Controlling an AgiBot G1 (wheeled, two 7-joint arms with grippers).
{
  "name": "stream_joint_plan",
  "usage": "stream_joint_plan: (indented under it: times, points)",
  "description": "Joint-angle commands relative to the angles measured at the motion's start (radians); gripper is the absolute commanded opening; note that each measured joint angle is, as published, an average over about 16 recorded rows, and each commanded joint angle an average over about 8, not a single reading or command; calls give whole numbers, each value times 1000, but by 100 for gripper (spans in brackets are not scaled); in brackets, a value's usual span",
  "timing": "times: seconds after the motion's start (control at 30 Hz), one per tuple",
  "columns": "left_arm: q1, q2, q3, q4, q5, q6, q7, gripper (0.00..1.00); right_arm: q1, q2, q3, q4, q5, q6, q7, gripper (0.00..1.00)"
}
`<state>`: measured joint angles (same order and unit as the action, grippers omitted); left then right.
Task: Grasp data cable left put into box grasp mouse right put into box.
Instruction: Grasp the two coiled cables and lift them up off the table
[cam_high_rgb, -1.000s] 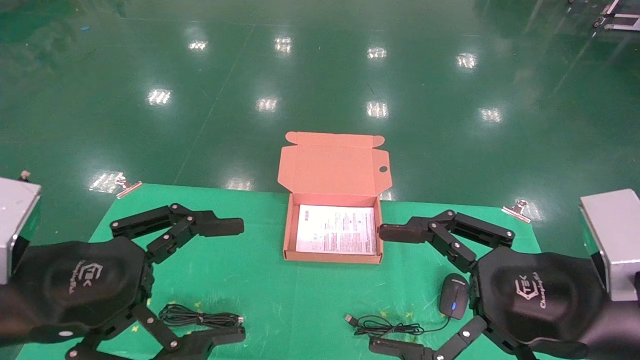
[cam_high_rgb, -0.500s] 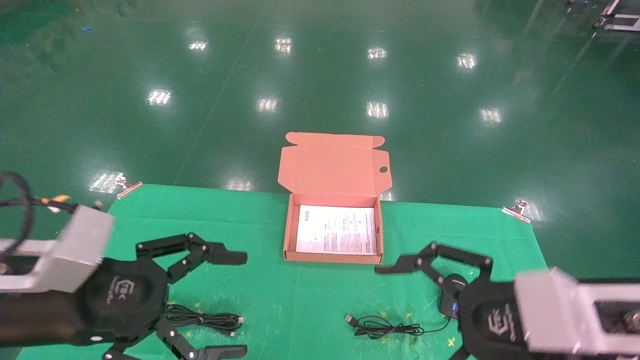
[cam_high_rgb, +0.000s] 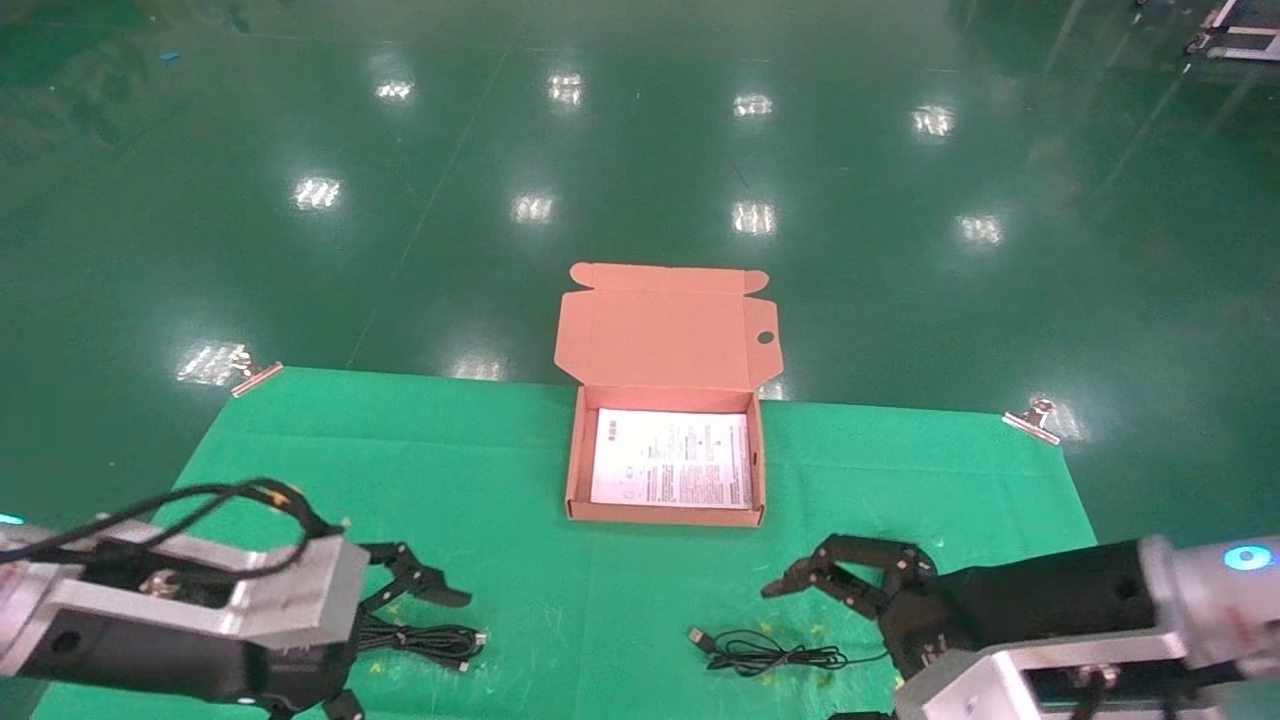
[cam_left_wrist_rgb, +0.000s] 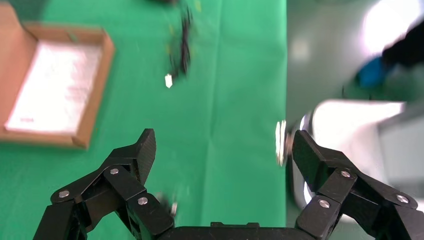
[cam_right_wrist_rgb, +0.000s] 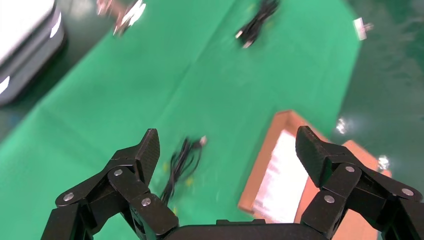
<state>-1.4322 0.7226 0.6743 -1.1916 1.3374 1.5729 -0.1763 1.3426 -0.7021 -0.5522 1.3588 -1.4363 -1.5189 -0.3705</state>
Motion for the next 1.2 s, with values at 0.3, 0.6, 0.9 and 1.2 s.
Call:
stream_joint_plan:
  times: [0.3, 0.6, 0.9, 1.2]
  points:
    - [-87, 89, 160, 6, 293, -55, 48, 100, -2, -64, -103, -5, -225, 68, -108, 100]
    - [-52, 155, 217, 66, 464, -176, 54, 100, -54, -126, -166, -10, -496, 214, -2, 100]
    - [-21, 221, 222, 243, 491, -270, 79, 100, -82, -193, -187, -61, -595, 246, 170, 100]
    - [-29, 286, 203, 487, 461, -334, 150, 100, -88, -278, -185, -215, -618, 297, 259, 100]
